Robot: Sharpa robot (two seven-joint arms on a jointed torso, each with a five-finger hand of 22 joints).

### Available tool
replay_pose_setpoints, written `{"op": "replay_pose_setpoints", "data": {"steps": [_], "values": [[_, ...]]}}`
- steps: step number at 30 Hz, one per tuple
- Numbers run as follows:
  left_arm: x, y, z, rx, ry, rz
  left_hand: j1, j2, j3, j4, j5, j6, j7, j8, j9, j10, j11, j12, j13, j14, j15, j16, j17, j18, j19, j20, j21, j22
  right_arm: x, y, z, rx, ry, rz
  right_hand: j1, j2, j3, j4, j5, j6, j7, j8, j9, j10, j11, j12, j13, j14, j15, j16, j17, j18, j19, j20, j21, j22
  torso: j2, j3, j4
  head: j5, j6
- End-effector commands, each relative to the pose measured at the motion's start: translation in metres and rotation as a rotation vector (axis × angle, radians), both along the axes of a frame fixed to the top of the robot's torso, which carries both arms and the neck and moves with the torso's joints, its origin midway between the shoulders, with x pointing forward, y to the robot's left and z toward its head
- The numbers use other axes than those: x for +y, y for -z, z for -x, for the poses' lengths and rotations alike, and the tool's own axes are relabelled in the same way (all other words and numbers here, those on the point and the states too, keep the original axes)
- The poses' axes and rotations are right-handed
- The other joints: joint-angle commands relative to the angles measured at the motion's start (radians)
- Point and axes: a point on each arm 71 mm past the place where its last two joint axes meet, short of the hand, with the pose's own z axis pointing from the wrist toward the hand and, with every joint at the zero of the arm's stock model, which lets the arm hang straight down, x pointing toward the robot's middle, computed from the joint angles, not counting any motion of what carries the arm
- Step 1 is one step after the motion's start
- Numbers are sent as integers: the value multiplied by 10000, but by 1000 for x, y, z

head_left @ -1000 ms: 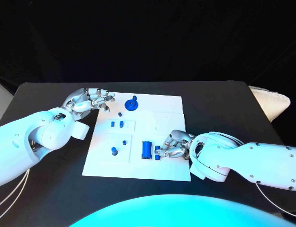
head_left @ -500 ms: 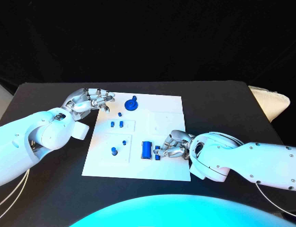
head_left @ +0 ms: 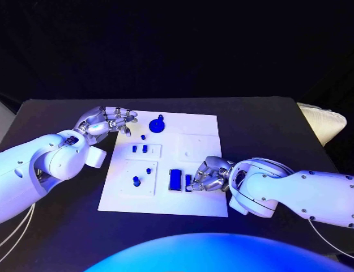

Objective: Assemble the parts on the task board

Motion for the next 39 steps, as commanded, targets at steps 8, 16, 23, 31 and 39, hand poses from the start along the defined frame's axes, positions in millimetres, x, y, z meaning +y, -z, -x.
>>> {"op": "replay_pose_setpoints", "data": {"steps": [8, 16, 23, 31, 39], "values": [[-2, 1, 1, 19, 160, 76, -27, 47, -8, 70, -7, -72, -20, 36, -1, -76, 2, 35, -12, -49, -5, 6, -5, -87, 34, 21, -49, -9, 1, 2, -3, -184, -2, 205, 259, 228, 133, -72, -289, 94, -44, -4, -33, 1040, -65, 47, 2628, 1044, -62, 41, 2635, -185, 749, -38, 18, 2184, 12, 11, 15, -15, 0], [-2, 2, 1, 26, 149, 71, -27, 47, -8, 70, -7, -72, -20, 36, -1, -76, 2, 35, -12, -49, -5, 6, -5, -87, 34, 21, -49, -9, -1, 4, -4, -310, 136, 317, 312, 303, 195, -88, -239, 104, -60, -4, -39, 1040, -78, 47, 2628, 1044, -72, 41, 2635, -186, 752, -44, 22, 2187, -6, 2, 2, 3, 0], [-2, 3, 2, 9, 113, 100, -19, 55, -1, 81, -6, -78, -20, 44, -3, -82, 3, 40, -14, -51, -5, 8, -5, -86, 38, 21, -60, -17, -6, 1, -2, -369, 159, 3, -38, -30, -93, 114, 104, 90, -9, -27, -71, 1040, -39, 47, 2628, 1044, -49, 41, 2635, -163, 727, -36, -112, 2153, -19, 2, -6, 13, 0], [2, 6, 0, -118, -389, 311, -27, 50, -5, 92, -8, -86, -17, 44, -5, -82, 5, 44, -15, -52, -4, 9, -5, -87, 39, 22, -65, -21, -24, -17, -19, -859, 707, -1811, 49, -172, -1661, 892, 857, -578, 269, -326, -183, 458, 201, -1376, 2044, 863, 140, -398, 2048, 300, 102, 126, -2875, 1249, -110, -38, -56, -42, 205], [11, 10, -9, -369, -1681, 935, -76, 2, -9, 320, -22, -172, 4, 131, -29, -139, 43, 125, -34, -657, 73, -612, -265, -103, -314, 102, -645, -347, -59, -32, -77, -2195, 2380, -4849, 1209, 323, -1776, 894, 1026, -1354, 631, -461, -159, -2028, 539, -6070, -256, -570, 452, -3461, -1123, 1318, -1863, 444, -10322, -1853, -304, -37, -199, -8, 752]]}}
